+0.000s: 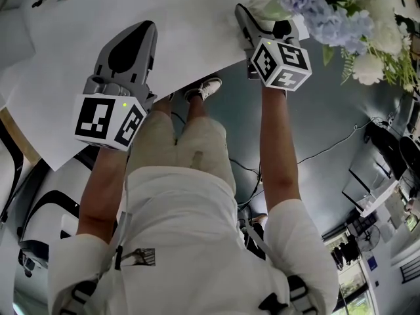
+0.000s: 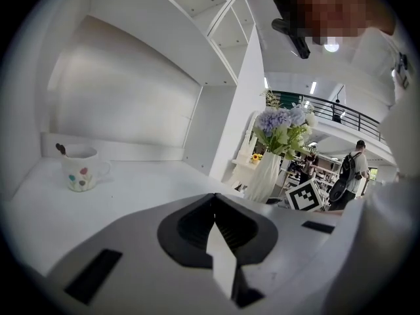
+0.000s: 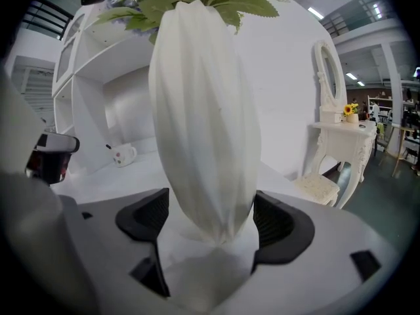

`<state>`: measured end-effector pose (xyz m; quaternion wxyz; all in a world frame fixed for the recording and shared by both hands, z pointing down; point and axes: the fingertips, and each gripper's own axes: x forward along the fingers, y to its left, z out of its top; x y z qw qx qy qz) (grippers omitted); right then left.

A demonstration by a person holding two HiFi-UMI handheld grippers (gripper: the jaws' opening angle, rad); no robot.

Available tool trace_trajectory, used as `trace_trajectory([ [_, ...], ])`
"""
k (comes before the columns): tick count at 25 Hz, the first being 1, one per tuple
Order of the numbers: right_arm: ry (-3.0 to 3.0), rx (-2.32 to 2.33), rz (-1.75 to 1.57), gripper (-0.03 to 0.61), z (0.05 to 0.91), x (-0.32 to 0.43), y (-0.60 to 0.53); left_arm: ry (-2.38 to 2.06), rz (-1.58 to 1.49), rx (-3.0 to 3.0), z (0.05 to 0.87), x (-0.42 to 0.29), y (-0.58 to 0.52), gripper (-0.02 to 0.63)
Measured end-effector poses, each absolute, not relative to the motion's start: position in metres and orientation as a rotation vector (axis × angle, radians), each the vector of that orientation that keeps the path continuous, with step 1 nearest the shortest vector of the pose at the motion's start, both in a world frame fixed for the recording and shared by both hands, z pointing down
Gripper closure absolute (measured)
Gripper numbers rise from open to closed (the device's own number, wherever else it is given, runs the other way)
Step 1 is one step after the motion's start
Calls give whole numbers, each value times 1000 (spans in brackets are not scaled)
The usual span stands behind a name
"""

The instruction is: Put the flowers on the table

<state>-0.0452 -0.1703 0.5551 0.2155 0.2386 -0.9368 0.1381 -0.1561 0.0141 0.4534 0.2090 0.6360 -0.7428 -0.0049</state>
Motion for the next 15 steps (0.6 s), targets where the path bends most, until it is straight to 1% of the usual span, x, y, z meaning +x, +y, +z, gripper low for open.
trace_trajectory([
  [7, -2571, 694, 422, 184, 550, -35, -161, -2033, -10, 1811, 446, -151, 13, 601],
  [15, -2527, 796, 547, 181, 547, -13, -150, -1989, -27, 1887, 435, -147, 15, 601],
])
